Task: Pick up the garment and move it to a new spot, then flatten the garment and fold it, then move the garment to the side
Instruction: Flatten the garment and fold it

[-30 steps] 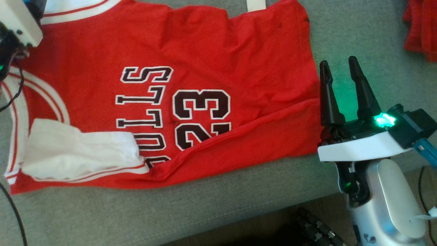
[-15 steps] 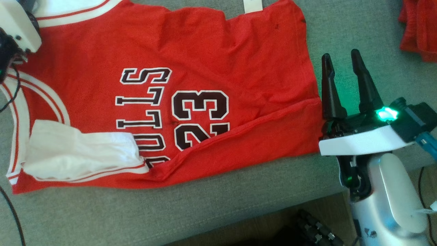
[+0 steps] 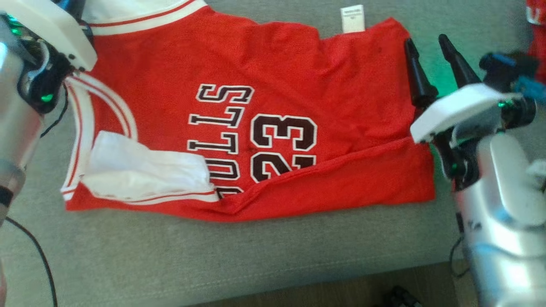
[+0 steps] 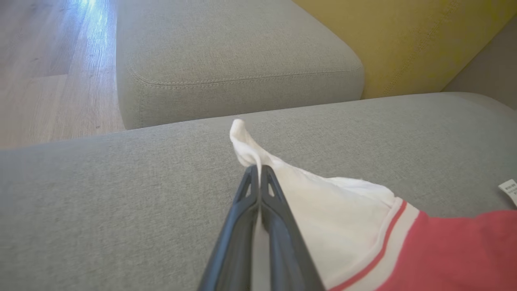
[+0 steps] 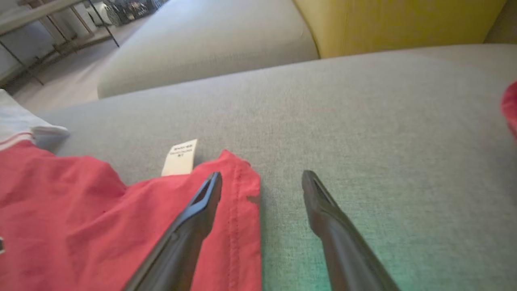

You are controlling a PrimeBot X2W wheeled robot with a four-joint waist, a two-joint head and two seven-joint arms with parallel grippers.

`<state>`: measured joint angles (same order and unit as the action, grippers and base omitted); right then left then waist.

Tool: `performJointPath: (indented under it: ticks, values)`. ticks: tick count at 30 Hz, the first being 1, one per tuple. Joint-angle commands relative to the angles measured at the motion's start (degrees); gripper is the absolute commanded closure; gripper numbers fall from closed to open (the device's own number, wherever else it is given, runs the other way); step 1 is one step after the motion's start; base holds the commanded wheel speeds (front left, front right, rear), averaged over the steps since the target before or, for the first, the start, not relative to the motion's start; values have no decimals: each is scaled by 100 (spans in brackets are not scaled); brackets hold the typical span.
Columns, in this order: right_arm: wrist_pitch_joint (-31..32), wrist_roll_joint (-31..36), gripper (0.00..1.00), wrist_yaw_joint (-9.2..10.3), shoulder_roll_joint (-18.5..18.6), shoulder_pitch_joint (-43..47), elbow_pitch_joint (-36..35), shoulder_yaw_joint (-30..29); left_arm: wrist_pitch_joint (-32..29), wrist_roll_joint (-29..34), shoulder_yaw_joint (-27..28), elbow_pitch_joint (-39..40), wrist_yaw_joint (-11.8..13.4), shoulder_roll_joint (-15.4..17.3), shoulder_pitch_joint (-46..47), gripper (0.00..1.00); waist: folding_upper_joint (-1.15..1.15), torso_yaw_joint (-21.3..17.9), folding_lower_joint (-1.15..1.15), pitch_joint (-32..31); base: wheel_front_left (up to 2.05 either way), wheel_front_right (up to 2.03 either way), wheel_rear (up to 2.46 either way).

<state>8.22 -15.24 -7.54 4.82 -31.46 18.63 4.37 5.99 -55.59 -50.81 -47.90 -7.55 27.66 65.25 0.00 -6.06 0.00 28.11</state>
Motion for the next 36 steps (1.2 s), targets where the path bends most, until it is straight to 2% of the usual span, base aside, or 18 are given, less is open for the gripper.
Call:
performJointPath:
  ticks: [1,7,9,10,11,14,21,27,31,36]
  values:
    - [157,-96,0,5,53,-279,32,96,88,-81,111,65,7,187,366,100,0,148,0,-70,0,0,0]
    - [965,-227,0,5,234,-918,992,276,250,-319,-205,28,7,108,400,100,0,307,0,-120,0,0,0]
    - [1059,-239,0,5,257,-998,1121,294,269,-368,-253,17,7,97,399,100,0,324,0,-133,0,0,0]
    - [1158,-279,56,5,270,-1065,1246,321,289,-422,-301,11,7,83,395,100,0,343,0,-150,0,0,0]
    - [1219,-356,100,5,264,-1122,1341,328,308,-472,-349,6,7,73,391,100,0,357,0,-164,0,0,0]
    - [1217,-471,100,5,302,-1285,1476,373,395,-606,-472,2,7,62,406,100,0,392,0,-188,0,0,0]
    - [544,-693,100,5,442,-1545,1357,319,765,-747,-604,144,7,172,561,100,0,475,0,-250,0,0,0]
    - [274,-841,100,5,474,-1500,1390,234,889,-744,-530,445,7,319,495,100,0,559,0,-306,0,0,0]
    - [123,-1113,100,5,457,-1266,1200,162,898,-458,-78,1005,7,462,171,100,0,635,0,-355,0,0,0]
    - [78,-1604,100,5,443,-553,550,70,899,219,896,2115,53,588,-929,100,0,731,0,-481,0,0,0]
